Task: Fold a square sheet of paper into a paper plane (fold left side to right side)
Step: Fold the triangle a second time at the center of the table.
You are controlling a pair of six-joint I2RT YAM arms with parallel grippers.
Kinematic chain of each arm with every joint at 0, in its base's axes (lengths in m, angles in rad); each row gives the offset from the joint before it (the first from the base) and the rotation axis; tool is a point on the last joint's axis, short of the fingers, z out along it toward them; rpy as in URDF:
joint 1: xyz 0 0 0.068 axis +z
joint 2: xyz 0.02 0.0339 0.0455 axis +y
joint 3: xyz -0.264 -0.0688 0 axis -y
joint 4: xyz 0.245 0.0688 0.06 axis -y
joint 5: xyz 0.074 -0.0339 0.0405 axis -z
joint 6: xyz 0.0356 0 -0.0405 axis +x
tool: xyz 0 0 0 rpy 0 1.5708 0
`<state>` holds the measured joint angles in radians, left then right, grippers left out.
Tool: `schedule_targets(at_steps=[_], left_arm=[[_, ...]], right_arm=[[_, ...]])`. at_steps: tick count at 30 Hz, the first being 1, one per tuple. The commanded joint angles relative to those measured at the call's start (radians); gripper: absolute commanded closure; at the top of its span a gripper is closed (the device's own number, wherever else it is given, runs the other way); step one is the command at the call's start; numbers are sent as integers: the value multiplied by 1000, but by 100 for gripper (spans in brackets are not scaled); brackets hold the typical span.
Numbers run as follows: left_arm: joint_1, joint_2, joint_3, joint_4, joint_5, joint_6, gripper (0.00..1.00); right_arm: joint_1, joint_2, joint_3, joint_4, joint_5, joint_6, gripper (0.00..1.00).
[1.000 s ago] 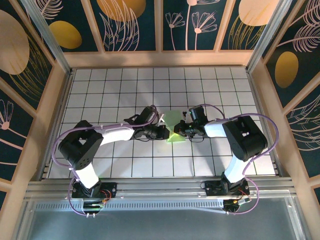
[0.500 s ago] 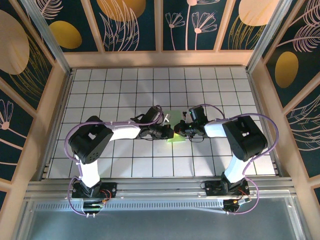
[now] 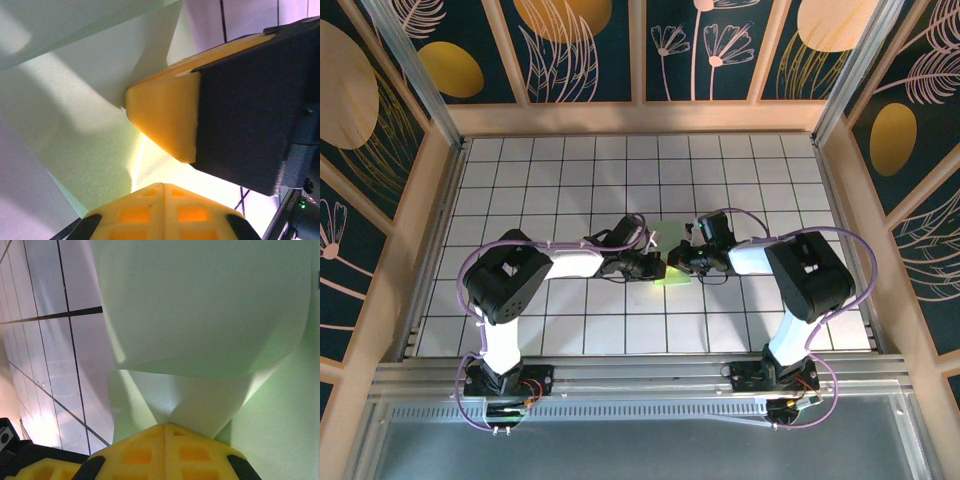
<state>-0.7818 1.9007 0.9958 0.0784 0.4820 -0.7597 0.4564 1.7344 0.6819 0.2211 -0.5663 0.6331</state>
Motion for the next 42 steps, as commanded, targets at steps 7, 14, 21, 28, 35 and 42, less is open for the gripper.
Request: schedule_targets(at_steps=[7,14,21,28,35,42], left_arm=[[1,21,-3,-35,-28,27,94],[1,24,-10,-39,-34,31,94],[1,21,-16,-51,-48,38,94],[1,21,-17,-51,-51,41,94],[2,29,-17,-46,-48,43,94],[1,43,-52,-39,-54,38,96]], right_arm=[[13,18,-10,-74,34,-28,100],[14,19,-7,-78,34,-29,100],[15,24,-2,-82,32,-30,100],[15,28,2,-84,34,-30,100],[16,19,15,-84,22,-35,100],[18,-27,41,-84,13,-35,100]])
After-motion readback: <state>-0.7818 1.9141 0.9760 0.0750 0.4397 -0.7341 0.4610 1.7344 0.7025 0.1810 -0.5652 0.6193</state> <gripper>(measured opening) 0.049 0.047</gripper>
